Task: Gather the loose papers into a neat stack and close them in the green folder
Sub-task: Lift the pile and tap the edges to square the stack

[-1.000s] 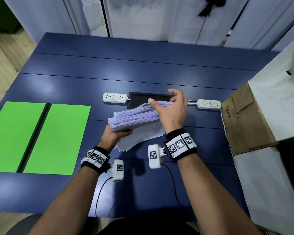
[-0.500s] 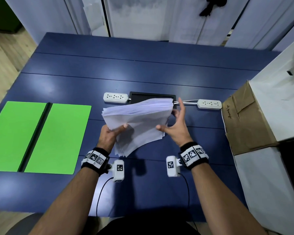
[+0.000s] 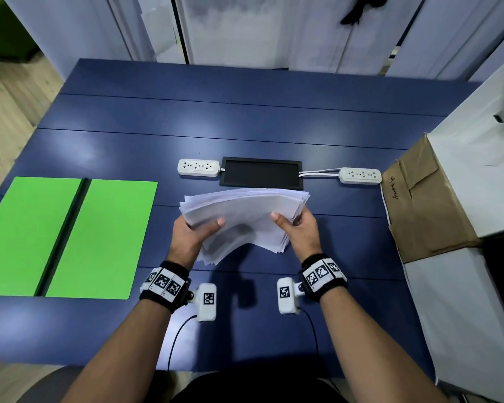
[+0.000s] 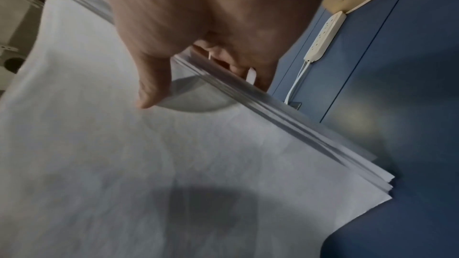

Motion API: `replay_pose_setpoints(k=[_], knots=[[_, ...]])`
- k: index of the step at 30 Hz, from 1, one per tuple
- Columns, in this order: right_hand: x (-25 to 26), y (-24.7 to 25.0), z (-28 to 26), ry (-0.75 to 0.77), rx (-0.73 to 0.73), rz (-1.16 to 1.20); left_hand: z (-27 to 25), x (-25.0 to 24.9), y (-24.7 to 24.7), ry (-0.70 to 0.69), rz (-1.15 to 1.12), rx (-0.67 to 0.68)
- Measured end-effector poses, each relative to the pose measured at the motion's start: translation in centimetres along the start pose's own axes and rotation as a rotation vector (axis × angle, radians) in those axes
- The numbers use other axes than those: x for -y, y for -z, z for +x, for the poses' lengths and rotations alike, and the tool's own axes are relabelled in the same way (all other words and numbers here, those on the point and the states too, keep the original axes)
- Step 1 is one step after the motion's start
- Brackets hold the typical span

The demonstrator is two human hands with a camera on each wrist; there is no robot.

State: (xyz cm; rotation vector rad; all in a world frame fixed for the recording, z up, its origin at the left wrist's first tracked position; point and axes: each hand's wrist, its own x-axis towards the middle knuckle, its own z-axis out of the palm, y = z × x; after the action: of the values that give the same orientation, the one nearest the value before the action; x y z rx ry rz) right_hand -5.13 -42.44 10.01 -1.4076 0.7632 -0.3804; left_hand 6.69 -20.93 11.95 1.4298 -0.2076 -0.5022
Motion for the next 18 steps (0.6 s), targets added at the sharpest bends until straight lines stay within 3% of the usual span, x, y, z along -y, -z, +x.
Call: replay_pose_setpoints(k=[4, 9, 14, 18], knots=[[-0.1, -0.2, 0.3, -0.054, 0.081, -0.024, 0.5, -2.1, -1.0, -0.128, -0.075, -0.141], [0.6, -0.6, -0.2, -0.054, 0.114, 0.03, 1.1, -2.5, -1.7, -0.105, -0.109, -0.268], [3.2, -1.5, -2.0, 0.183, -0.071, 0.098, 1.1, -2.3, -1.8, -0.144, -0.108, -0.321], [4.5, -3.3, -2.9, 0.217, -0.188, 0.109, 1.2, -2.1, -1.9, -0.137, -0.115, -0.317]])
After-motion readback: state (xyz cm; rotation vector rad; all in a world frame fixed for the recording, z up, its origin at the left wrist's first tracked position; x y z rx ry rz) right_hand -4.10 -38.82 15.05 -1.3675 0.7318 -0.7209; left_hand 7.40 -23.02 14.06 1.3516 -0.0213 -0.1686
